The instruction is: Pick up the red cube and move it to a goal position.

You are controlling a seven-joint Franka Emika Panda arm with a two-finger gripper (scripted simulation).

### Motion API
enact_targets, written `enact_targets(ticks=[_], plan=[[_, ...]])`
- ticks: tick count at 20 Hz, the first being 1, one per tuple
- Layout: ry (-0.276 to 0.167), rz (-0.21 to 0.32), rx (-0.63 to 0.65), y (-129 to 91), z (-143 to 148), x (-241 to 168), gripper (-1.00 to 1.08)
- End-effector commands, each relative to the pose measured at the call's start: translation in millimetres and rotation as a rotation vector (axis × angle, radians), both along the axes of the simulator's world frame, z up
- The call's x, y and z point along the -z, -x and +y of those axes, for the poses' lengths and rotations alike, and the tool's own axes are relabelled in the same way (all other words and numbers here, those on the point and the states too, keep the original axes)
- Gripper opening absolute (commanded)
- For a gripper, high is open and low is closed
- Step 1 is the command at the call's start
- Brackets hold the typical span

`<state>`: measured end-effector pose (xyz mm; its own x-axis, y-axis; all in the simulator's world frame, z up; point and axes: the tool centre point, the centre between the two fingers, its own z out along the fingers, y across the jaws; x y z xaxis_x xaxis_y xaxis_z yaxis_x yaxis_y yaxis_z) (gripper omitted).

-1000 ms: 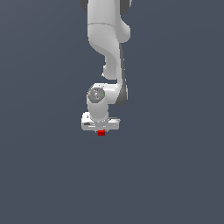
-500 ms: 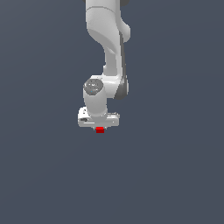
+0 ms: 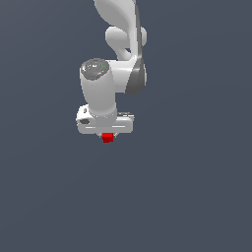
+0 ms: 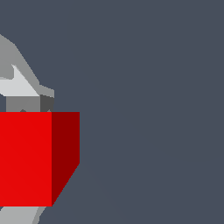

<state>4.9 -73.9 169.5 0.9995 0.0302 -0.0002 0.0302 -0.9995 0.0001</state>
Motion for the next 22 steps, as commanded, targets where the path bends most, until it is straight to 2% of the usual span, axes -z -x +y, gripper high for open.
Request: enact_targets(ticks=[1, 13, 22], plan=[[0.0, 0.0, 0.0, -4.7, -2.5, -28.2, -1.0], [0.0, 0.0, 0.0, -29.6, -13.9, -150.9, -1.0], [0.0, 0.0, 0.0, -45.2, -20.4, -216.9, -1.0]])
